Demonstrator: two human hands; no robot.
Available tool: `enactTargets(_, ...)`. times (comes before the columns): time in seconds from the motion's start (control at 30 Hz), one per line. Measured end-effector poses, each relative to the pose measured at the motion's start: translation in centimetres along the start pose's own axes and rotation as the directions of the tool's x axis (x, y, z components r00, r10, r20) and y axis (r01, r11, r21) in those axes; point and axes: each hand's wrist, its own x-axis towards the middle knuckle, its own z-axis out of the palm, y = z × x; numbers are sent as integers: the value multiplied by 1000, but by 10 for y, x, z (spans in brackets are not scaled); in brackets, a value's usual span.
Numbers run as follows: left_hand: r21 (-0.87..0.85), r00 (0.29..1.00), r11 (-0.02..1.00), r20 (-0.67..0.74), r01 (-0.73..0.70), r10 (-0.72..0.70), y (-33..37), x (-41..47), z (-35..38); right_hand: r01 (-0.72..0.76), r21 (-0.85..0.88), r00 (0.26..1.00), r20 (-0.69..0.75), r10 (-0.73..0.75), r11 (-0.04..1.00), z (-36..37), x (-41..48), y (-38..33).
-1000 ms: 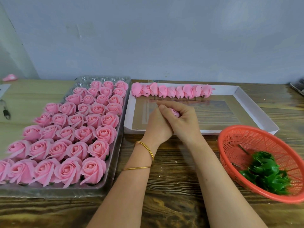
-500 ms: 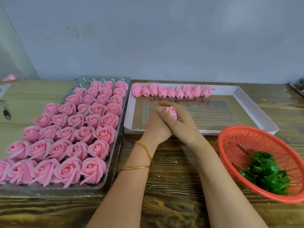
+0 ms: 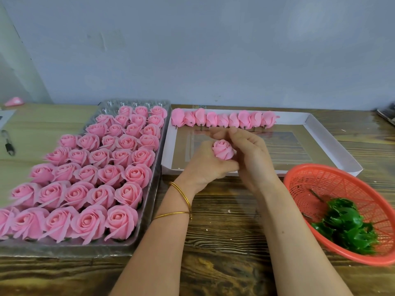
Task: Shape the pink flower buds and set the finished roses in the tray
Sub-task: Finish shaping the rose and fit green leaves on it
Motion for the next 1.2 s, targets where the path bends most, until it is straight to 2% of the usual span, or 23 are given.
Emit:
enactTargets(0.1,-126,998,992,67,22,-14,0,0,0,-13,25,999,42,12,1000,6,0,-1)
enactTargets(0.23,-190,993,980,109,56,-36,2,0,-1,-40,41,997,64,37,998,8,0,-2)
enactTargets(0.43,-259,994,962,88,81,-60,0,3,-2,-12,-47,999,48,14,999,13,-2,1)
enactTargets(0.67,-281,997,956,19,78,-75,-1,4,-2,-12,-211,998,60,25,978,17,-4,1)
enactTargets(0.8,-246,996,966,-32,75,-86,-2,5,-4,24,-215,995,96,-3,976,16,-6,3)
enactTargets(0.9,-235,989,970,-121,59,-89,-4,7,-4,35,-228,994,105,-11,973,17,-6,5)
enactTargets(1.07,-205,977,978,-215,-37,-8,-7,11,-10,7,-244,999,52,6,970,17,-2,10)
enactTargets(1.2,-200,952,974,-304,-105,40,-11,12,-15,-45,-165,998,-39,39,985,16,0,13)
